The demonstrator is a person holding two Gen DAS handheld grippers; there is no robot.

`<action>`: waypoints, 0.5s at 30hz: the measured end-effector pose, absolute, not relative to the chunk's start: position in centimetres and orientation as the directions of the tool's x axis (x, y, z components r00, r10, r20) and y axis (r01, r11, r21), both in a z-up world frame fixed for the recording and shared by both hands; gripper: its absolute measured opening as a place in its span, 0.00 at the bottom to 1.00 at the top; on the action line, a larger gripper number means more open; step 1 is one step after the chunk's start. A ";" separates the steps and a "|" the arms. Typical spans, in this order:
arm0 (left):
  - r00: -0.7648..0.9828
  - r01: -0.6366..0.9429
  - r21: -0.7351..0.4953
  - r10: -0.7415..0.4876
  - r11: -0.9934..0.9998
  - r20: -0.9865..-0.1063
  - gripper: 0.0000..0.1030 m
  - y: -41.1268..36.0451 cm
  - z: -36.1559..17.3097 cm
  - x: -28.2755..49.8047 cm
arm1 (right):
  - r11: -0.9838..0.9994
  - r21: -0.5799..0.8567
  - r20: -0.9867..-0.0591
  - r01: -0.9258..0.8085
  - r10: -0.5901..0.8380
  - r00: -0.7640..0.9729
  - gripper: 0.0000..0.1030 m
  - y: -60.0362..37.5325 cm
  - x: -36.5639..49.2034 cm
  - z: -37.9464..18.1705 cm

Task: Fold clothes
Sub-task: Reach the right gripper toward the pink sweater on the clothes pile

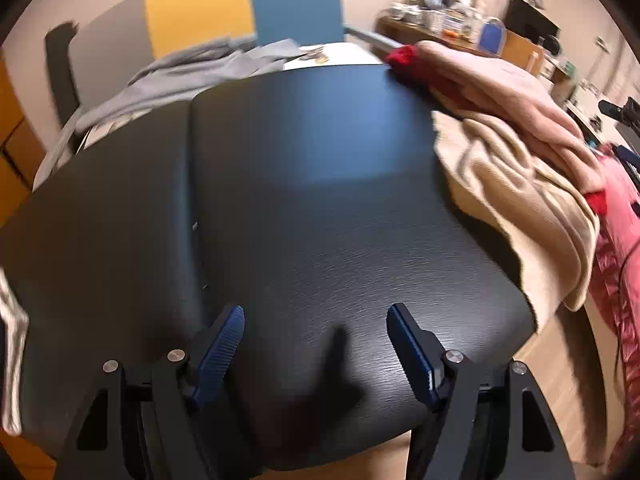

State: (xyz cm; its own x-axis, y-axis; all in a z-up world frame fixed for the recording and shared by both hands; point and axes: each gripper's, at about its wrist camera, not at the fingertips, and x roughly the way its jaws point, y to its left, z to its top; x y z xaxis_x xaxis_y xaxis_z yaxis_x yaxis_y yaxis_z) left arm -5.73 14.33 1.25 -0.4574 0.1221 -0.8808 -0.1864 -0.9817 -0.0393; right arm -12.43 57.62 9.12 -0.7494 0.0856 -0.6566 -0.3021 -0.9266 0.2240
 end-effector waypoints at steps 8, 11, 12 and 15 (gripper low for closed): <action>-0.430 -0.167 -0.054 0.122 -0.985 -0.895 0.73 12.7 1.1 -6.2 | -0.774 0.484 -0.698 -0.408 -0.061 -0.713 0.69 63.4 -19.6 4.3; -0.415 -0.172 -0.053 0.121 -0.984 -0.902 0.73 12.7 1.1 -6.6 | -0.711 0.549 -0.686 -0.440 -0.083 -0.723 0.69 65.3 -21.4 2.7; -0.407 -0.173 -0.058 0.125 -0.983 -0.905 0.73 12.7 1.1 -6.7 | -0.687 0.576 -0.674 -0.443 -0.092 -0.733 0.69 66.1 -21.8 2.3; -0.400 -0.174 -0.064 0.130 -0.983 -0.907 0.73 12.9 0.9 -6.8 | -0.619 0.625 -0.677 -0.475 -0.126 -0.725 0.69 67.5 -23.6 0.4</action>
State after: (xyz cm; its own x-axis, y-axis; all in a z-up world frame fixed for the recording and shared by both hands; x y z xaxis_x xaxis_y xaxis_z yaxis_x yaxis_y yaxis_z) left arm -6.83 12.89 0.87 -0.4000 0.1301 -0.9073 -0.1736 -0.9827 -0.0644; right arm -23.57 67.46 0.36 -0.7255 -0.1263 -0.6765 -0.4754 -0.6188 0.6253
